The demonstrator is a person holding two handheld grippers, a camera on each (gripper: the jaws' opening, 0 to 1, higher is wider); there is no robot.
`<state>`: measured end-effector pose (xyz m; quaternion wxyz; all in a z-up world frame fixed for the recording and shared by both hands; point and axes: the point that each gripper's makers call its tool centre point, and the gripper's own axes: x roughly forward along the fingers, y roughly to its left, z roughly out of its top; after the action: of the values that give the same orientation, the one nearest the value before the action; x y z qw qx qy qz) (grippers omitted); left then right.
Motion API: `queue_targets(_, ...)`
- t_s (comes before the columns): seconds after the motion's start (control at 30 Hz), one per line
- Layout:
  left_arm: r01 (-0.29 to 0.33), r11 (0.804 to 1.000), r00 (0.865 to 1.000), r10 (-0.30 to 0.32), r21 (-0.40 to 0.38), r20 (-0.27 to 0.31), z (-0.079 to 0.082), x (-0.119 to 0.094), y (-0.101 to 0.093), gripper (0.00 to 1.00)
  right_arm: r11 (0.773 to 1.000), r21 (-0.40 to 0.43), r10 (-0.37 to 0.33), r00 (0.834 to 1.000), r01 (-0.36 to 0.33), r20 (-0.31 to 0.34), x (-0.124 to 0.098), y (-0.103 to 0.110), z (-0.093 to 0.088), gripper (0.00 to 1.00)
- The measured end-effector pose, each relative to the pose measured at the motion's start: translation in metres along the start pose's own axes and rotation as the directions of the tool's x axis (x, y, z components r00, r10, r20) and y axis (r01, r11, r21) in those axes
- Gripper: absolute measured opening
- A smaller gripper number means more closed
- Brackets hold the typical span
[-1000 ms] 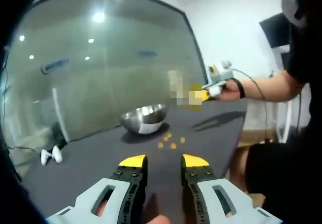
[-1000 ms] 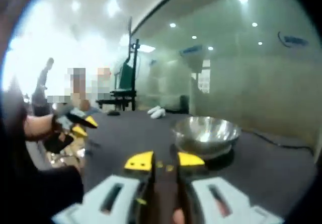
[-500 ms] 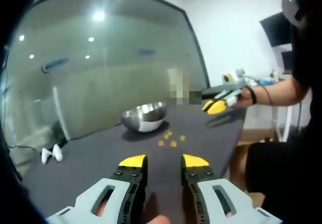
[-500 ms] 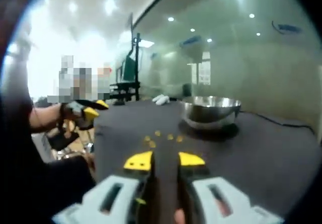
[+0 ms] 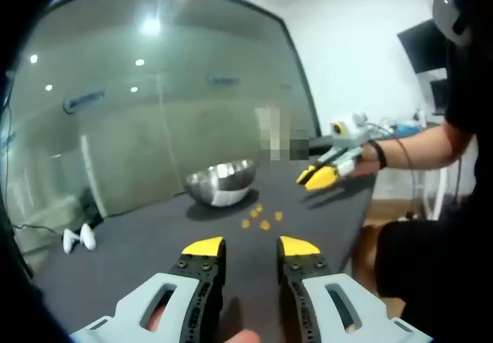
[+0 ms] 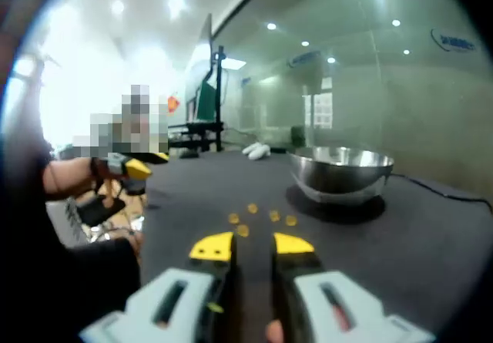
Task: Pick up the QQ candy scattered on the table and place it into the stainless steel bowl on the table
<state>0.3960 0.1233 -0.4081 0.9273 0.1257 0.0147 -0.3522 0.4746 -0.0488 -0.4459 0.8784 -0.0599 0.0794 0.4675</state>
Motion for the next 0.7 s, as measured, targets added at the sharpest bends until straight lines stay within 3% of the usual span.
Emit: queue_targets(0.7, -0.016, 1.0, 1.0, 0.016, -0.013, -0.006, -0.008, -0.011, 0.006, 0.28, 0.997, -0.03, 0.072, 0.993, -0.076, -0.098, 0.051, 0.024, -0.005, 0.2)
